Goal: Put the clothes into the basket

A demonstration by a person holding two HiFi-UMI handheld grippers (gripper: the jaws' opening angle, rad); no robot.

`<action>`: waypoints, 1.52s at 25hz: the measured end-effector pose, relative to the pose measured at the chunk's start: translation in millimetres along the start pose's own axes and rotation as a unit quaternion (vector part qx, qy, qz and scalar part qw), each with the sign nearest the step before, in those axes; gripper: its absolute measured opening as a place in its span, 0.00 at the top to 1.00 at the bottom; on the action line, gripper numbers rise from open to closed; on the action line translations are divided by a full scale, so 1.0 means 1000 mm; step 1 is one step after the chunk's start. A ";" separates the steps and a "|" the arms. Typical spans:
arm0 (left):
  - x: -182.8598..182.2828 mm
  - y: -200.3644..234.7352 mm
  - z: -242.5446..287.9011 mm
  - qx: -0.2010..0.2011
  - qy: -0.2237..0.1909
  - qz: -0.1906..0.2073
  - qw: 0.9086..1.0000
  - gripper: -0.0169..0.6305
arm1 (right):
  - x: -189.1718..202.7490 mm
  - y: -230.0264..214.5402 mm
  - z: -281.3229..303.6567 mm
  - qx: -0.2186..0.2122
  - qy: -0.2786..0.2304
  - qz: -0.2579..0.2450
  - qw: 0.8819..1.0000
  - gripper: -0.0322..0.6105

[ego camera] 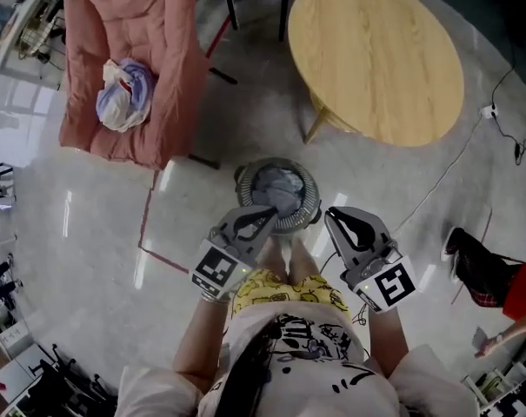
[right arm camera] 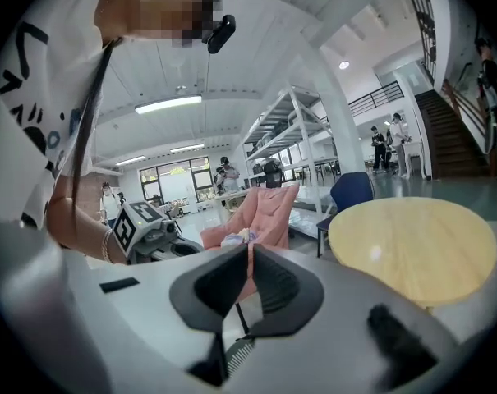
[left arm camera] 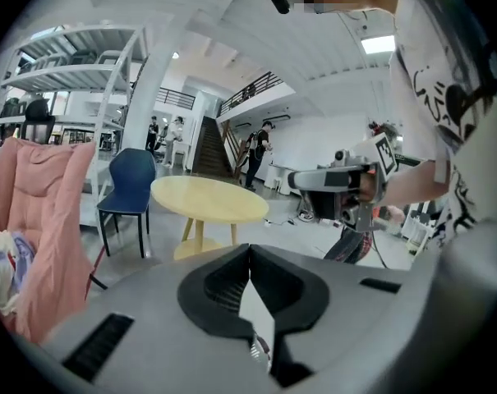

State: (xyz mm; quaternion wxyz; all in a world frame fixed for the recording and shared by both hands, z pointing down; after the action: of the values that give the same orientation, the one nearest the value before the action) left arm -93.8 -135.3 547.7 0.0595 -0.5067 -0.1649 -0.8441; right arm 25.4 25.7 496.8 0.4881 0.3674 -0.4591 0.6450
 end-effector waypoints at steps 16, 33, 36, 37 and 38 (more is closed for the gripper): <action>-0.106 -0.002 -0.087 -0.034 -0.130 0.014 0.991 0.95 | -0.089 0.027 -0.023 0.023 -0.055 -0.067 0.996 0.89; -0.169 -0.004 -0.141 -0.104 -0.229 0.055 0.966 0.95 | -0.169 0.024 -0.051 0.056 -0.129 -0.132 0.981 0.89; -0.173 -0.003 -0.147 -0.110 -0.245 0.043 0.962 0.95 | -0.174 0.027 -0.050 0.052 -0.135 -0.136 0.980 0.89; -0.174 -0.002 -0.148 -0.111 -0.251 0.038 0.961 0.95 | -0.175 0.027 -0.050 0.051 -0.136 -0.137 0.980 0.89; -0.174 -0.001 -0.148 -0.113 -0.257 0.034 0.959 0.95 | -0.175 0.027 -0.049 0.050 -0.137 -0.138 0.980 0.89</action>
State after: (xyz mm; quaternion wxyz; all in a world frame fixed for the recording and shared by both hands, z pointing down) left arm -134.3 -196.1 331.2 -0.0139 -0.7153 -0.0603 -0.6961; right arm 42.2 18.1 313.6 0.4864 0.5359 -0.4335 0.5369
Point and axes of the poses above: the fingertips, and each gripper's own axes: z forward along the fingers, y to its left, x out of its underside, the point moved 8 cm from there along -z, backward along the fingers, and after that the axes turned 2 degrees about z, right-handed, at the moved point
